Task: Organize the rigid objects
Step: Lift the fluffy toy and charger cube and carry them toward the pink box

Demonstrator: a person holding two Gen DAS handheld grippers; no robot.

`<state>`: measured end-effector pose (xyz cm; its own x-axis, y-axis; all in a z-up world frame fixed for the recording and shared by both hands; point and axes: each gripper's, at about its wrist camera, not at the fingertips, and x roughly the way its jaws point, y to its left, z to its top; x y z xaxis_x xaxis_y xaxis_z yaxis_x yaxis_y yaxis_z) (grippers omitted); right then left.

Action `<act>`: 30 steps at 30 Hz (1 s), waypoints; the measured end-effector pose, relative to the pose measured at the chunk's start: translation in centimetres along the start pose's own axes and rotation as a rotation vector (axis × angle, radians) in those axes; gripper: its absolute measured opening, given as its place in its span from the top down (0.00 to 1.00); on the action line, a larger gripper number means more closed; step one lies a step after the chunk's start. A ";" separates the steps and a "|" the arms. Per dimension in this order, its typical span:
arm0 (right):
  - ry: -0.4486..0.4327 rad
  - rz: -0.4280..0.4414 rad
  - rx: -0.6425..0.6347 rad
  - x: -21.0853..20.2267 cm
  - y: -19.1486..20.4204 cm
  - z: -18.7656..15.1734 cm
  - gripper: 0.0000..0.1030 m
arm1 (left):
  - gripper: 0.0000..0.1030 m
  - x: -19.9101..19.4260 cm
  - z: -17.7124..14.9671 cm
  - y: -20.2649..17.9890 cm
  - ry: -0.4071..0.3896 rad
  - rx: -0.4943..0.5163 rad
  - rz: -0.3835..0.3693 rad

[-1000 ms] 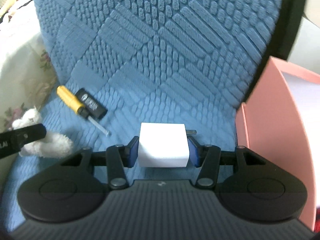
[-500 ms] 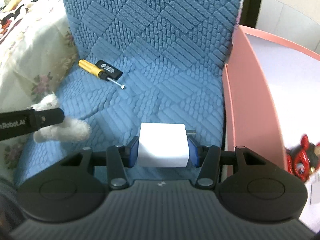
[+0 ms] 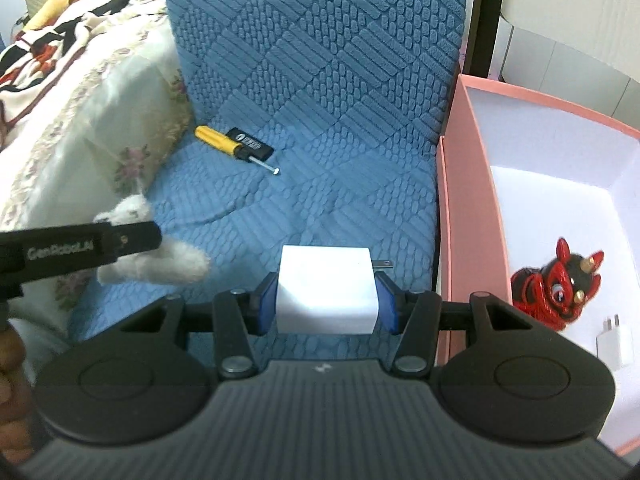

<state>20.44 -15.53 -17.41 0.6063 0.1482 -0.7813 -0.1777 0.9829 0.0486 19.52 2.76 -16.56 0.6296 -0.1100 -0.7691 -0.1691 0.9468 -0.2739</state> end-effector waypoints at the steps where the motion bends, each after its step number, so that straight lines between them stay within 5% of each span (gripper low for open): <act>1: 0.002 -0.001 0.001 -0.3 0.1 -0.3 0.49 | 0.64 -0.2 -0.1 0.0 0.002 0.000 -0.003; 16: -0.080 -0.032 0.016 -7.2 -0.1 -0.6 0.49 | 0.64 -4.9 0.4 -3.4 -0.010 0.031 -0.100; 30: -0.184 -0.091 0.066 -13.4 -4.5 0.2 0.49 | 0.64 -8.0 0.8 -10.6 -0.058 0.149 -0.191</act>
<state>13.31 -21.93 -7.04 0.7500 0.0699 -0.6577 -0.0683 0.9973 0.0281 16.89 -6.12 -7.03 0.6824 -0.2777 -0.6762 0.0682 0.9452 -0.3193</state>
